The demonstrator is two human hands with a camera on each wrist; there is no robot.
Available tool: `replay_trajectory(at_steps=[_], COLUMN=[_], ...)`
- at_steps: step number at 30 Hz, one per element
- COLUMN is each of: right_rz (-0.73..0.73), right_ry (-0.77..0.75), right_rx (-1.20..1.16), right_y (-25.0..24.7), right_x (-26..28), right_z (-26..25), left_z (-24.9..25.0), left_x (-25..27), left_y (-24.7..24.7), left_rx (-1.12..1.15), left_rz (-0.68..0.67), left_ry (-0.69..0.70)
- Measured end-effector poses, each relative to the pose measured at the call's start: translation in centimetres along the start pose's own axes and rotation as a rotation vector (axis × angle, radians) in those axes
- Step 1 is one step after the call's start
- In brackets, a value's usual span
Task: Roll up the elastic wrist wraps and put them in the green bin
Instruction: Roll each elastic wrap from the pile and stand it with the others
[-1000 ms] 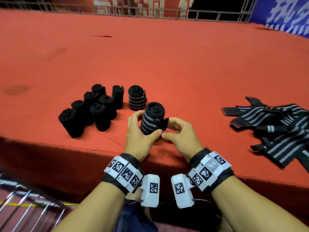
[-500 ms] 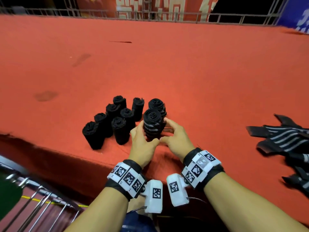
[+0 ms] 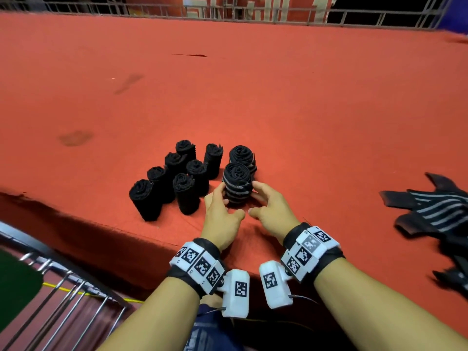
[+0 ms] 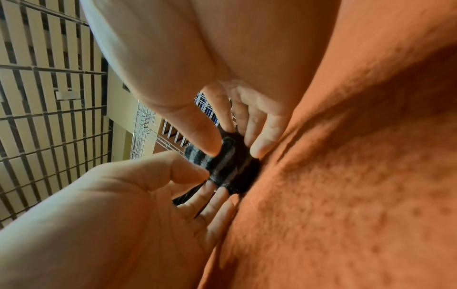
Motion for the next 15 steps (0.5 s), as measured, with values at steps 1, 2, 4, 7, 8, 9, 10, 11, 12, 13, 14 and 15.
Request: replay_trajectory(at_steps=[1, 2, 4, 7, 8, 9, 10, 11, 12, 13, 14, 15], right_rz=[-0.005, -0.011, -0.019, 0.032, 0.064, 0.097, 0.128, 0.159, 0.194, 0.232, 0.271, 0.309], right_ry=[0.004, 0.004, -0.003, 0.014, 0.017, 0.017, 0.019, 0.026, 0.04, 0.057, 0.074, 0.091], right_rx=[-0.004, -0.009, -0.023, -0.018, -0.017, -0.012, -0.003, 0.008, 0.018, 0.028, 0.04, 0.055], right_y=[0.0, -0.1, -0.4, -2.1, -3.1, -4.3, -5.6, -7.1, -8.7, -10.5, -12.3, -14.1], right_x=[0.1, 0.3, 0.8, 1.6, 1.9, 2.3, 2.8, 3.3, 3.9, 4.7, 5.4, 6.2], right_z=[0.0, -0.1, -0.3, 0.2, 0.6, 1.0, 1.5, 2.0, 2.6, 3.3, 4.0, 4.7], left_z=[0.0, 0.1, 0.4, 2.5, 3.5, 4.4, 5.3, 6.1, 6.6, 7.1, 7.3, 7.6], left_x=[0.1, 0.2, 0.4, 1.3, 1.6, 1.9, 2.2, 2.4, 2.5, 2.6, 2.6, 2.5], left_y=[0.0, 0.0, -0.7, -1.6, -1.0, 0.2, 1.9, 3.9, 6.2, 8.7, 11.2, 13.7], left_rx=[0.003, 0.009, 0.022, 0.004, 0.009, 0.01, 0.001, -0.023, -0.055, -0.081, -0.103, -0.12], left_rz=[0.007, 0.022, 0.103, 0.266, 0.276, 0.252, 0.203, 0.14, 0.072, 0.003, -0.06, -0.117], left_ry=[-0.002, -0.004, 0.017, 0.139, 0.186, 0.226, 0.26, 0.287, 0.307, 0.319, 0.317, 0.308])
Point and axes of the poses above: each hand's wrist, its own x-axis away from the middle knuckle, its own y-axis out of the palm, z = x × y, the point moved 10 cm from there along -x, towards the middle knuckle, and after that the axes turned 15 degrees about x, right-handed, at the moved point
